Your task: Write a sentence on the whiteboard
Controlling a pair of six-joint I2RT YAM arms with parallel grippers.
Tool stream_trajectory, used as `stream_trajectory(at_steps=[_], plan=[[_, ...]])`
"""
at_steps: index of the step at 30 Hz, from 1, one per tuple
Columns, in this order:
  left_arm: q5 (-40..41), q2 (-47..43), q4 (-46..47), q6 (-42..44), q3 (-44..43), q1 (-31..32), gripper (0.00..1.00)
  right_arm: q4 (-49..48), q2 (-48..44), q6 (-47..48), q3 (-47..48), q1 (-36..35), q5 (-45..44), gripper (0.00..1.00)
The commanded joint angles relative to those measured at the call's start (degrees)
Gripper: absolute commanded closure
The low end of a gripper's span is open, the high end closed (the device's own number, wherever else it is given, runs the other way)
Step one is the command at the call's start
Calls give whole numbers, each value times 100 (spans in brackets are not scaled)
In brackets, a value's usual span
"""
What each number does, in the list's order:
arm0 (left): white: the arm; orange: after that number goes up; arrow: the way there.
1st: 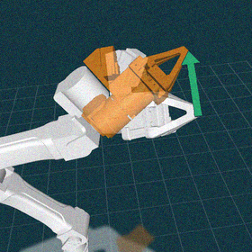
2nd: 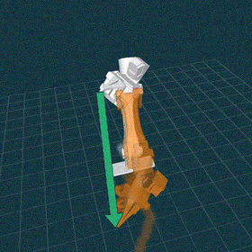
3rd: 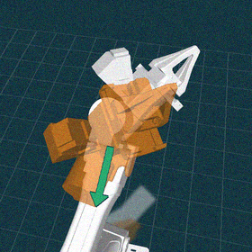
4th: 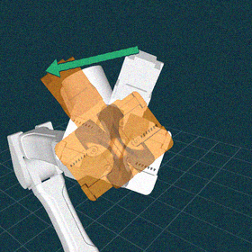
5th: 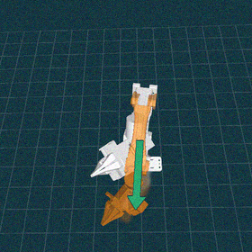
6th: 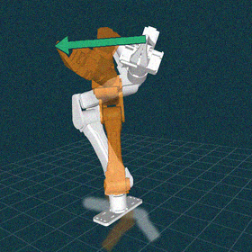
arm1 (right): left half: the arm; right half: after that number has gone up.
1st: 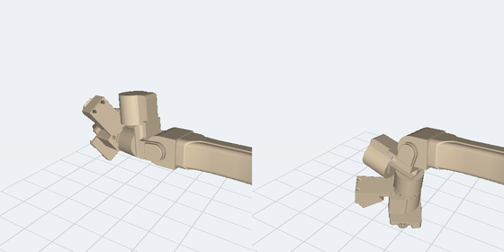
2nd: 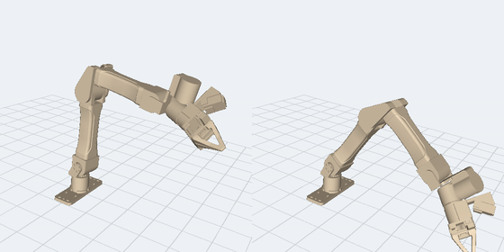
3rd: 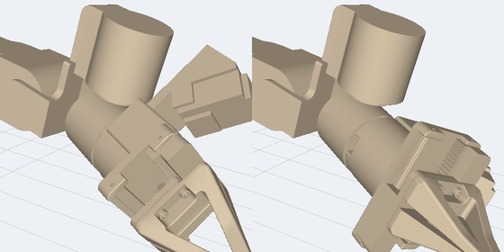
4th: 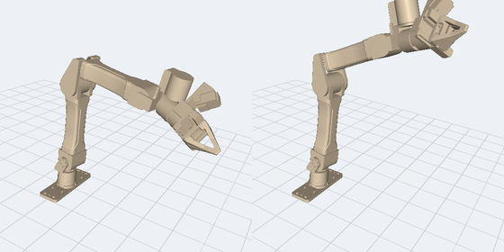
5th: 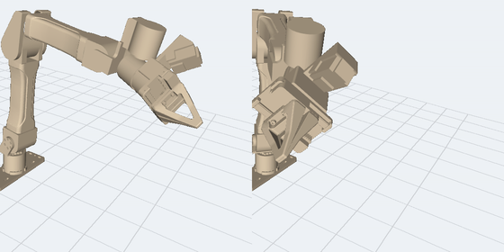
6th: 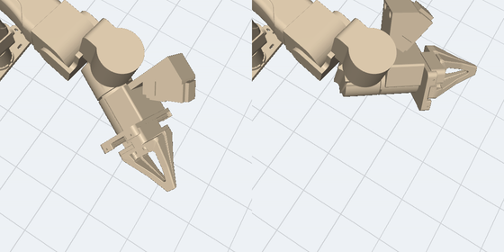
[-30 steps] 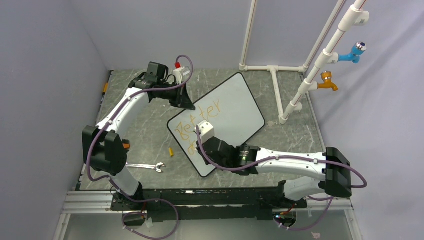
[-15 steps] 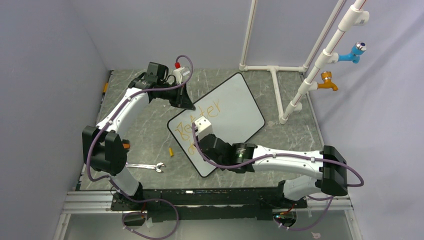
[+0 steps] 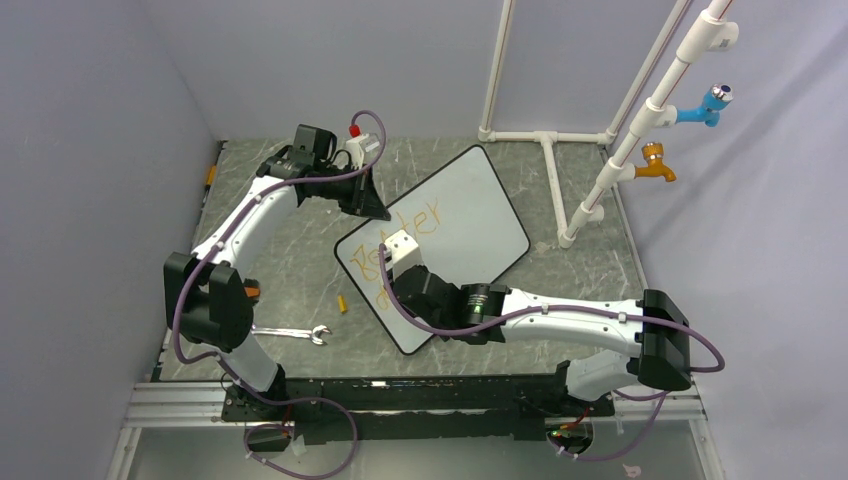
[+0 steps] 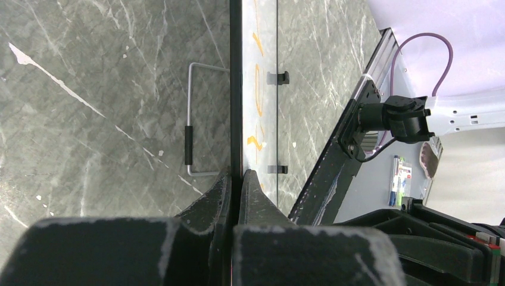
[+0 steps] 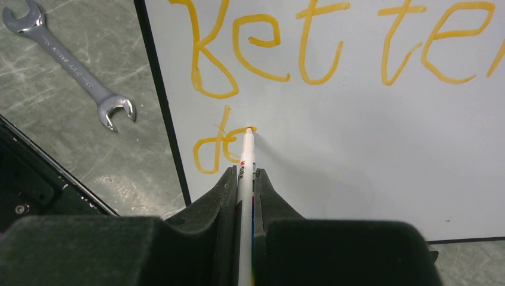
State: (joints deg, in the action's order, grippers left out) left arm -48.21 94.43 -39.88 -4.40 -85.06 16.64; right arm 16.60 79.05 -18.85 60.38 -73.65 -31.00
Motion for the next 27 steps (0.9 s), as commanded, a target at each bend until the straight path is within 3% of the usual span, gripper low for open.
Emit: stream_trajectory(at_steps=[1,13,27], plan=[[129,-342,463,200,-11,-20,100,-52,-87,10,54,17,-3,100],[137,-349,453,203,-21,-21,100,11,-329,-231,-454,-15,325,100],[145,-356,478,193,-12,-41,100,345,-586,-392,-211,-61,-20,100]])
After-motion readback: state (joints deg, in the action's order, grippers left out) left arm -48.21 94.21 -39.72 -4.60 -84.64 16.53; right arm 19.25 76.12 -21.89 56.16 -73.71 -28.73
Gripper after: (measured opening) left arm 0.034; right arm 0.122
